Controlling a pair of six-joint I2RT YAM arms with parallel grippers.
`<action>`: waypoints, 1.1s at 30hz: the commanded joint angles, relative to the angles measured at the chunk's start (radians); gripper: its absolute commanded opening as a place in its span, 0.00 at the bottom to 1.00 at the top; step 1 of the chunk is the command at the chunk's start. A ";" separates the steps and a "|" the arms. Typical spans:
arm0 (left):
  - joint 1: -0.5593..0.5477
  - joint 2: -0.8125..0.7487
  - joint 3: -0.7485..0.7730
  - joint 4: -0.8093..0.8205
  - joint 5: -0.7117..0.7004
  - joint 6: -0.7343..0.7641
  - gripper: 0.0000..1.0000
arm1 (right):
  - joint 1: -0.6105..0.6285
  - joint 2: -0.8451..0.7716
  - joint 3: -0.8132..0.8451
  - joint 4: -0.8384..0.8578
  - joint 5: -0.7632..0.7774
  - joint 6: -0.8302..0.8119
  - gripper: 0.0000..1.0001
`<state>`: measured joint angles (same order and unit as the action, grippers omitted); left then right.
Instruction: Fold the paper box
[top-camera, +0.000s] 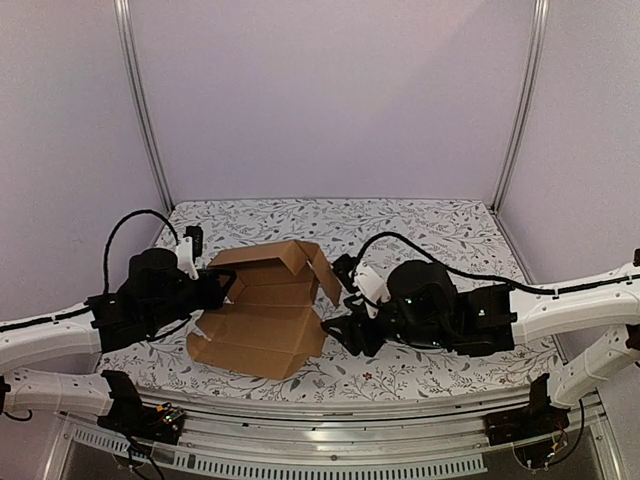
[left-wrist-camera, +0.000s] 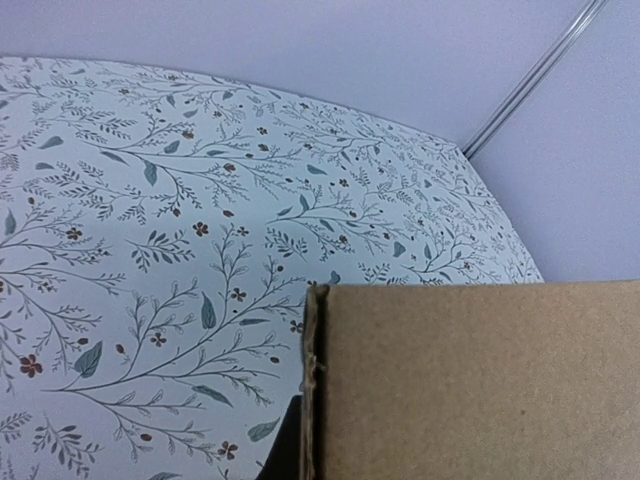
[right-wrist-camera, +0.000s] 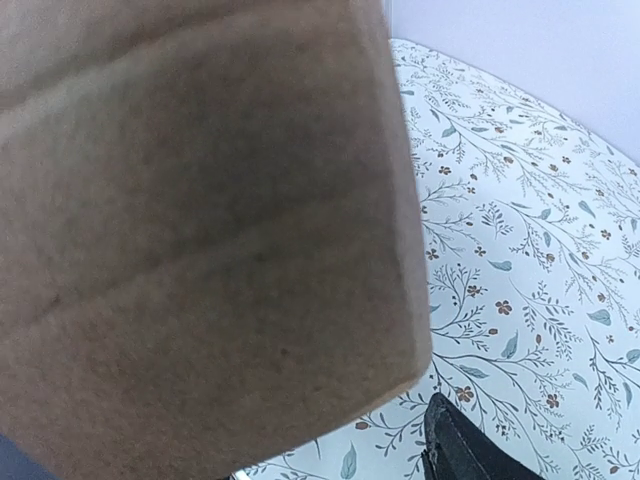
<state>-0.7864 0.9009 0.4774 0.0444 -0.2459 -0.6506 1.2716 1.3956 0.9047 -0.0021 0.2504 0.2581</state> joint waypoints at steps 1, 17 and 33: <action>0.012 -0.014 0.030 0.055 0.085 -0.056 0.00 | 0.006 -0.045 -0.029 0.051 -0.011 0.007 0.64; 0.013 -0.046 -0.016 0.038 -0.004 0.143 0.00 | 0.006 -0.253 0.002 -0.281 -0.006 -0.223 0.68; 0.013 -0.063 -0.031 0.044 0.046 0.246 0.00 | -0.088 -0.236 0.228 -0.460 -0.333 -0.415 0.52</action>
<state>-0.7841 0.8482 0.4599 0.0738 -0.2134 -0.4282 1.1992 1.1221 1.0885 -0.4198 0.0193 -0.1150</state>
